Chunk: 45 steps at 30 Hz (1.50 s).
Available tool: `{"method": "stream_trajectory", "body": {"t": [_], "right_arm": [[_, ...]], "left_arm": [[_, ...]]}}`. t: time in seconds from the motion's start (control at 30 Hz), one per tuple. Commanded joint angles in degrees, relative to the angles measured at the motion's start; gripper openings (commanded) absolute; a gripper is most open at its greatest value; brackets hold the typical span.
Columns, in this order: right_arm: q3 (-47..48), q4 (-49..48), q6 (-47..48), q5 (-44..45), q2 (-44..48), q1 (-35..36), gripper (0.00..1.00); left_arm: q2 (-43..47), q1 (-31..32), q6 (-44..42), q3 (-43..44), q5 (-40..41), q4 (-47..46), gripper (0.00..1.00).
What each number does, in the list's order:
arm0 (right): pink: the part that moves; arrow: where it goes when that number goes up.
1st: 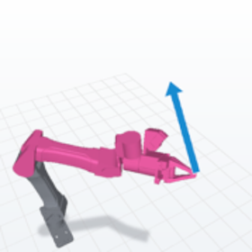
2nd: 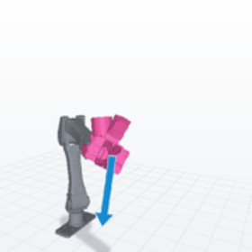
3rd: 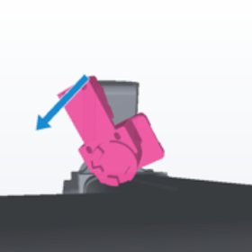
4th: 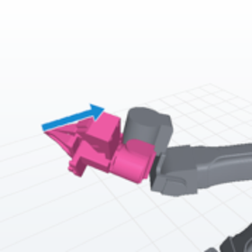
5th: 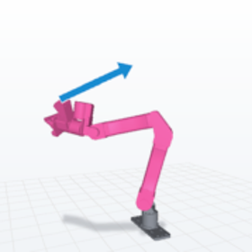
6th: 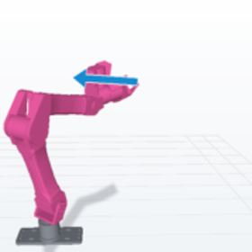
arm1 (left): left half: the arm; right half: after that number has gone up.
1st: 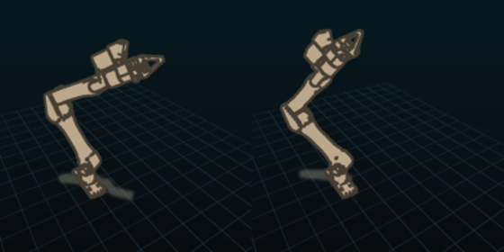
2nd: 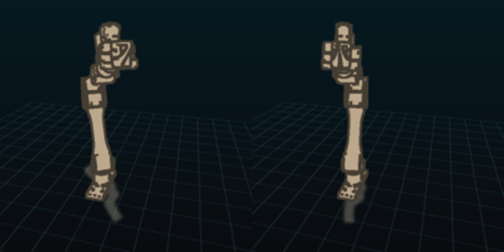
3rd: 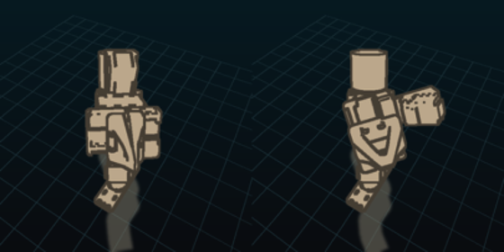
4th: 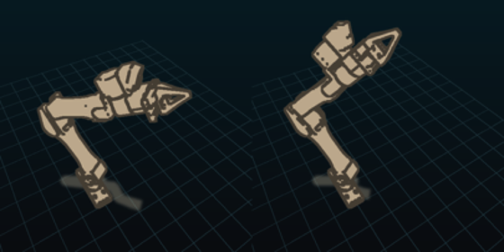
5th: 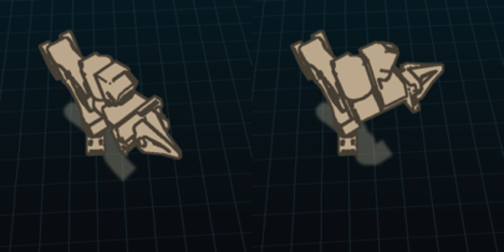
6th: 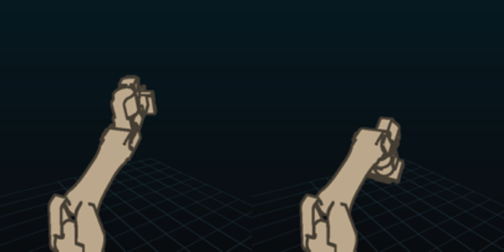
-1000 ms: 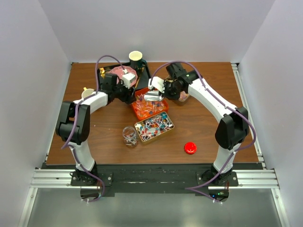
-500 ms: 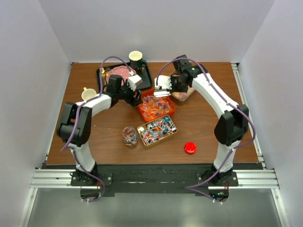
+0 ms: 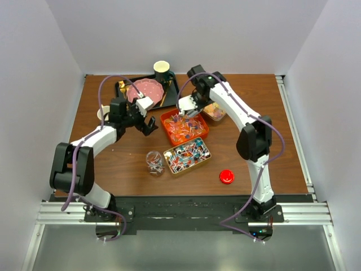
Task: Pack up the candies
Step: Move the storage box to the center of the board, then scoop the fake candies from the storage box.
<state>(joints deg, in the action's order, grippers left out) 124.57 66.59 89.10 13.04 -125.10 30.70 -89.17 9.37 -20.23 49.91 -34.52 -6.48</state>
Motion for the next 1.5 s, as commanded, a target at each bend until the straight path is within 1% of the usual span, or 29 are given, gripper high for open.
{"method": "stream_trajectory", "body": {"t": [0.0,0.13,0.2,0.23,0.27,0.37,0.47,0.6,0.73,0.8,0.83,1.1,1.23,1.47], "right_arm": [[3.1,0.7,3.8,13.6,-1.5,2.8,0.00],[3.6,0.8,2.7,19.8,-3.5,5.2,0.00],[1.6,-0.6,3.2,22.6,-3.5,6.4,0.00],[-0.4,-1.1,3.4,24.8,-3.4,6.6,0.00],[-1.2,-1.5,3.4,25.5,-3.3,6.9,0.00],[-3.9,-2.0,1.9,27.5,-3.7,7.5,0.00],[-4.3,-0.8,-1.3,26.0,-4.4,8.9,0.00],[-2.1,2.8,-6.5,22.0,-5.4,10.9,0.00],[-1.7,4.3,-8.4,19.3,-4.9,11.4,0.00],[-1.4,5.2,-9.1,17.0,-4.1,11.5,0.00],[-1.4,5.0,-9.4,16.5,-3.8,11.5,0.00],[-1.7,5.6,-9.6,19.1,-0.8,10.5,0.00],[-3.5,4.0,-8.9,20.4,0.8,9.6,0.00],[-3.7,6.5,-10.7,21.4,0.6,8.8,0.00]], "left_arm": [[-1.5,-0.2,3.9,-1.2,-3.4,-5.7,1.00],[-4.1,-0.2,7.6,-1.0,-3.9,-5.2,0.98],[-4.5,-0.2,8.5,-1.7,-4.8,-6.1,0.97],[-4.5,-0.2,9.1,-3.1,-5.1,-8.0,0.97],[-4.6,-0.2,10.8,-3.4,-5.1,-9.0,0.97],[-5.9,-0.2,12.0,-2.3,-4.7,-8.5,0.95],[-7.2,-0.6,12.8,-1.1,-4.2,-7.7,0.94],[-8.0,-0.8,14.9,-0.8,-3.7,-7.1,0.93],[-9.0,-1.0,19.8,0.8,-0.9,-4.6,0.91],[-9.1,-1.0,19.8,1.0,-0.6,-4.9,0.91],[-9.2,-1.0,21.7,1.0,-0.6,-5.5,0.91],[-10.1,-1.1,21.7,1.5,-1.3,-5.7,0.90],[-10.9,-1.1,22.2,1.6,-0.9,-5.7,0.90],[-11.6,-1.1,23.7,1.6,0.4,-7.0,0.89]]}}
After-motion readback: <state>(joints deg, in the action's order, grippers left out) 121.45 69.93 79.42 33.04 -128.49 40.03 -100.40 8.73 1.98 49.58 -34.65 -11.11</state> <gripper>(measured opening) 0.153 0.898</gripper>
